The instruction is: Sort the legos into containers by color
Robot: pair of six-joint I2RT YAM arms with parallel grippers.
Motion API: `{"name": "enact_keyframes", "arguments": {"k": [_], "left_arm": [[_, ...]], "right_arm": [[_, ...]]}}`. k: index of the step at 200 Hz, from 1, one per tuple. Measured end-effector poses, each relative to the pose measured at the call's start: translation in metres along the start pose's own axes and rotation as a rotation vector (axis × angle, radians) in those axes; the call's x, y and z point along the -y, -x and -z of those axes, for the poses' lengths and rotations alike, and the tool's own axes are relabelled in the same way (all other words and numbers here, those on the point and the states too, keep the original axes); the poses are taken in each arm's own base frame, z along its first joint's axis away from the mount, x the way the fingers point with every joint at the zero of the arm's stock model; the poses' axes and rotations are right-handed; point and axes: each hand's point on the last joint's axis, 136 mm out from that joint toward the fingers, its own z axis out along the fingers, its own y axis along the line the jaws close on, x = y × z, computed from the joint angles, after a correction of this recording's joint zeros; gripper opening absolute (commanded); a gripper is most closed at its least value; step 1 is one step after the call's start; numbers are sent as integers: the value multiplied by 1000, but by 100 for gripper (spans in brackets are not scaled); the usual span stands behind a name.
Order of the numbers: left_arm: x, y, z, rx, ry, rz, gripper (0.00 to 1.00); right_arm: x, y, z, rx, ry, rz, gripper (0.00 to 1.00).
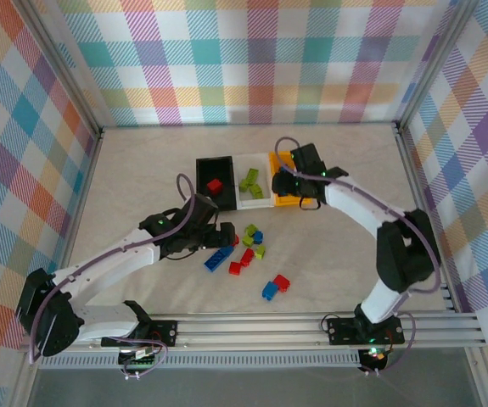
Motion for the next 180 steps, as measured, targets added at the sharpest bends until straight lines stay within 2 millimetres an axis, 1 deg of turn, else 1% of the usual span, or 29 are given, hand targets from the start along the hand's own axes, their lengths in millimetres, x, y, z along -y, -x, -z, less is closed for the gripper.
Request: {"name": "enact_keyframes", "arguments": {"k": [22, 39, 53, 65, 87, 106, 123, 140, 147, 158, 180], "left_arm": [[8, -12, -8, -31, 12, -49, 100], [19, -22, -14, -61, 14, -103, 100], [32, -32, -20, -91, 10, -162, 99], [47, -42, -26, -119, 3, -222, 98], [76, -67, -36, -179, -20, -345, 94], [96, -96, -46, -248, -38, -453, 90], [106, -122, -56, -313, -39, -536, 87], [110, -141, -62, -368, -32, -610, 86], [113, -147, -63, -385, -36, -632, 86], [120, -150, -61, -390, -53, -659, 84], [125, -152, -60, -400, -64, -691, 77]], "right_arm": [[-6, -47, 11, -46, 34, 32, 81], [0, -81, 17, -90, 40, 40, 81], [9, -101, 23, -116, 37, 37, 80], [16, -111, 29, -121, 33, 34, 81], [24, -121, 43, -108, 36, 23, 81], [29, -121, 57, -82, 32, 17, 81], [31, -118, 64, -58, 25, 15, 82], [34, -118, 66, -51, 12, 15, 82], [36, -119, 66, -55, 5, 16, 82], [38, -120, 66, -58, -5, 18, 82], [41, -120, 66, -59, -18, 18, 82]]}}
